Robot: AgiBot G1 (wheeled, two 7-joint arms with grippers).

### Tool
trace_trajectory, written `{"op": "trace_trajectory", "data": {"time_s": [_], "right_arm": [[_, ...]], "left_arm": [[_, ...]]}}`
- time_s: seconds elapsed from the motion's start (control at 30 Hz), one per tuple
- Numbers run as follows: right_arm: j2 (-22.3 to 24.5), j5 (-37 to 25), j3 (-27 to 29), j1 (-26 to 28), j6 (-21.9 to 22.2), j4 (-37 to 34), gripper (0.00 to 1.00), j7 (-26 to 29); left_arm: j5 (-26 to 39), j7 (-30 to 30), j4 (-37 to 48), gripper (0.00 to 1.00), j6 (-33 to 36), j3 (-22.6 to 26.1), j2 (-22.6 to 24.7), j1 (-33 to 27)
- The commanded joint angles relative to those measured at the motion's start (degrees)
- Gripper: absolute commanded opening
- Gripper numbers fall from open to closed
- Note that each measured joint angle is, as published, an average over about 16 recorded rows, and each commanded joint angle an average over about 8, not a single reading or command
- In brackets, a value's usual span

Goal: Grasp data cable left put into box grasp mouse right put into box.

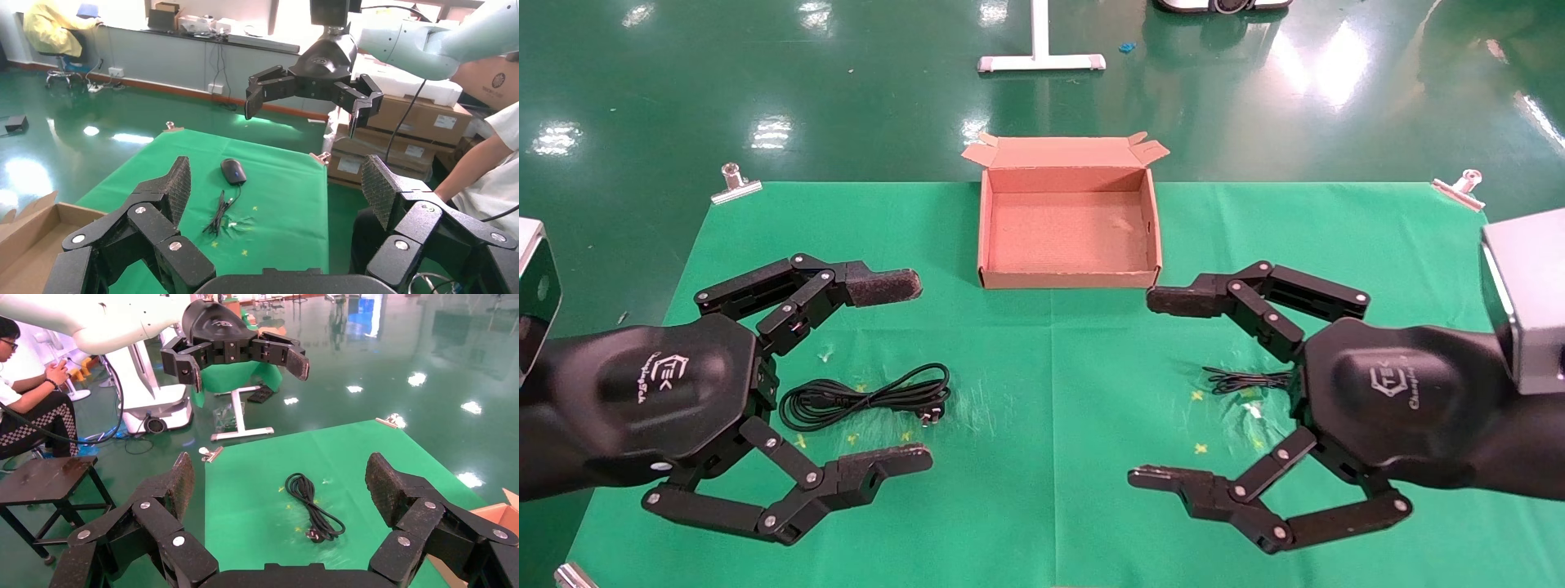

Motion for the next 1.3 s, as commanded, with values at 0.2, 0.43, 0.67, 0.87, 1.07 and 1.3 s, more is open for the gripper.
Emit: {"op": "trace_trajectory", "data": {"time_s": [0.2, 0.43, 0.67, 0.87, 1.07, 1.3], "right_arm": [[0.0, 0.0, 0.0, 0.0, -0.01, 0.01, 1.0, -0.03], [0.0, 0.0, 0.0, 0.02, -0.01, 0.04, 1.0, -0.07], [0.0, 0.0, 0.0, 0.03, -0.01, 0.07, 1.0, -0.09], [0.0, -0.03, -0.02, 0.01, -0.01, 0.07, 1.0, -0.09], [0.1, -5.32, -0.96, -0.81, 2.02, 0.41, 1.0, -3.47], [-0.18, -15.77, -2.05, -2.88, 8.95, 2.04, 1.0, -10.29]], "left_arm": [[0.0, 0.0, 0.0, 1.0, 0.0, 0.0, 0.0, 0.0], [0.0, 0.0, 0.0, 1.0, 0.0, 0.0, 0.0, 0.0], [0.0, 0.0, 0.0, 1.0, 0.0, 0.0, 0.0, 0.0], [0.35, 0.0, -0.08, 1.0, 0.05, 0.12, -0.14, 0.01], [8.42, -2.73, -1.28, 1.0, -0.61, 3.51, -1.98, -1.24], [28.63, -10.75, -3.45, 1.0, -2.41, 11.54, -1.89, -8.12]]}}
